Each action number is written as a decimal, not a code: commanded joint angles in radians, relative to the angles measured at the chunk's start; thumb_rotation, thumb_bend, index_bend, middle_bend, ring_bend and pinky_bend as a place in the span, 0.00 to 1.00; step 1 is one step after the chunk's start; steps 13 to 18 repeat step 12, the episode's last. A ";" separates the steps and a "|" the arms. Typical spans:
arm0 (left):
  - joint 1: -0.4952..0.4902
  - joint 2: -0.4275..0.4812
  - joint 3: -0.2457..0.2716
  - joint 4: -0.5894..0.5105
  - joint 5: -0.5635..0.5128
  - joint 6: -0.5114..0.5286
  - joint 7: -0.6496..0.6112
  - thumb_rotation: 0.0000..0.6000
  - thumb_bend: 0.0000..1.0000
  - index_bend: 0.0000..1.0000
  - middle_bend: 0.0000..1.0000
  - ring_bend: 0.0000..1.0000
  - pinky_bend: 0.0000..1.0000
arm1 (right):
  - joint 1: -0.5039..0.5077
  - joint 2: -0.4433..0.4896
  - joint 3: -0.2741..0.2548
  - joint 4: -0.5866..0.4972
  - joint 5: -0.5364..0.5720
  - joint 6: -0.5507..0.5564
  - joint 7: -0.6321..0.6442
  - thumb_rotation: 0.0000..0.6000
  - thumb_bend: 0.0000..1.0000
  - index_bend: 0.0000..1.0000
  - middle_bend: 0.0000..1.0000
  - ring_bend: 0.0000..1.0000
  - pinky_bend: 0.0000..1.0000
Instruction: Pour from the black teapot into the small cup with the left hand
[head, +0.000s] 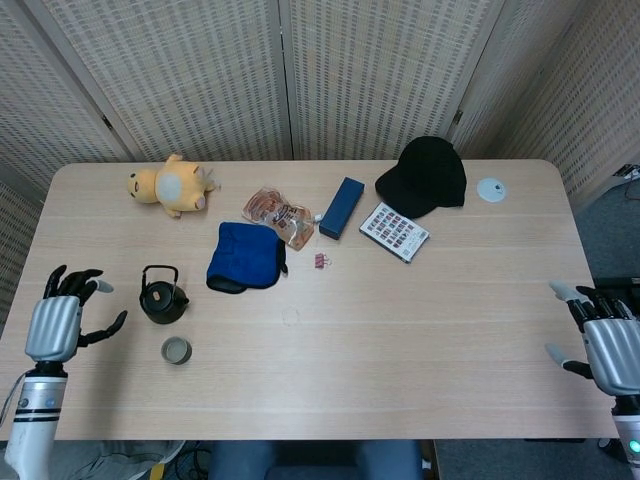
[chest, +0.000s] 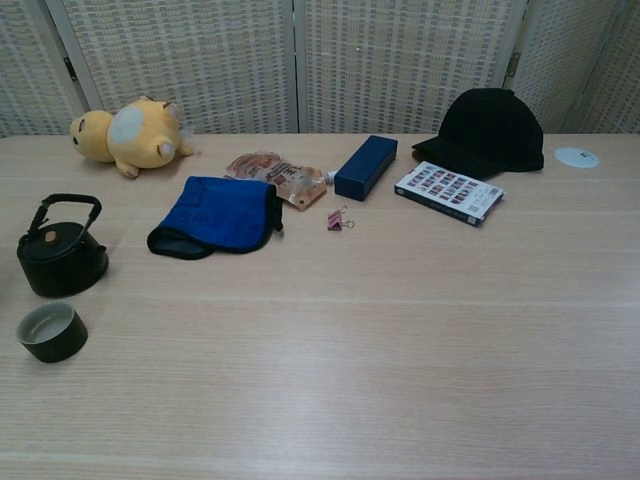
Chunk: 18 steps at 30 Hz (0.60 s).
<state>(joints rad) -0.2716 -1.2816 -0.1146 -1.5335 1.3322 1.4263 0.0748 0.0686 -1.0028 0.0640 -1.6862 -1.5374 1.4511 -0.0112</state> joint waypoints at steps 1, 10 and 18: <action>0.038 0.020 0.022 -0.043 0.011 0.039 0.043 0.63 0.27 0.40 0.22 0.18 0.03 | 0.007 -0.004 -0.005 0.002 -0.012 -0.004 0.002 1.00 0.16 0.16 0.28 0.16 0.18; 0.112 0.063 0.068 -0.137 0.040 0.099 0.092 0.65 0.27 0.40 0.22 0.18 0.03 | 0.013 -0.013 -0.010 -0.007 -0.025 0.003 -0.012 1.00 0.16 0.16 0.28 0.16 0.18; 0.124 0.069 0.076 -0.154 0.052 0.109 0.098 0.65 0.27 0.40 0.22 0.18 0.03 | 0.014 -0.015 -0.012 -0.010 -0.031 0.005 -0.014 1.00 0.16 0.16 0.28 0.16 0.18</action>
